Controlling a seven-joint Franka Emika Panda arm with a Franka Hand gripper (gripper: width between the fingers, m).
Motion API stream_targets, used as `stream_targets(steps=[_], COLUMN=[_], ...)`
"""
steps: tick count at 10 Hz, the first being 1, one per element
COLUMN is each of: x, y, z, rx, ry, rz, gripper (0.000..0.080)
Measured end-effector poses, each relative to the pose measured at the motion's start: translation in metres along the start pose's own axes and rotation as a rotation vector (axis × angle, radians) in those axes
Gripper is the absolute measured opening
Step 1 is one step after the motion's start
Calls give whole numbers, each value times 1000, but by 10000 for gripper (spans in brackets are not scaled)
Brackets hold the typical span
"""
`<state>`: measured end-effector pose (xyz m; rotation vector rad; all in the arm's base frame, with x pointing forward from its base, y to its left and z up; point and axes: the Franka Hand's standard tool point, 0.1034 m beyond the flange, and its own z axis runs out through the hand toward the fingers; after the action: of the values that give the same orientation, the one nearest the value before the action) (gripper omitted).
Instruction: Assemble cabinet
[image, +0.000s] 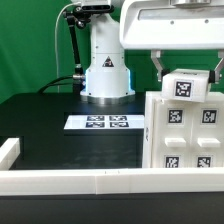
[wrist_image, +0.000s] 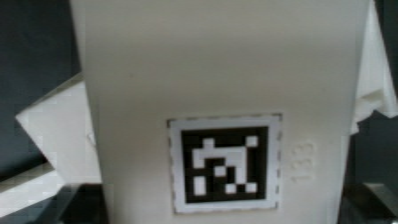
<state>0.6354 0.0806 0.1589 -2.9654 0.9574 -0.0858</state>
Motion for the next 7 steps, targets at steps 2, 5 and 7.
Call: stream_targets(steps=[2,5,7], x=[2,3,5], y=[2,3,4], z=[-1,-1,-1], rx=[3,3,4], ry=[-2,-1,-1], rz=[202,363,544], gripper=[563,563,563])
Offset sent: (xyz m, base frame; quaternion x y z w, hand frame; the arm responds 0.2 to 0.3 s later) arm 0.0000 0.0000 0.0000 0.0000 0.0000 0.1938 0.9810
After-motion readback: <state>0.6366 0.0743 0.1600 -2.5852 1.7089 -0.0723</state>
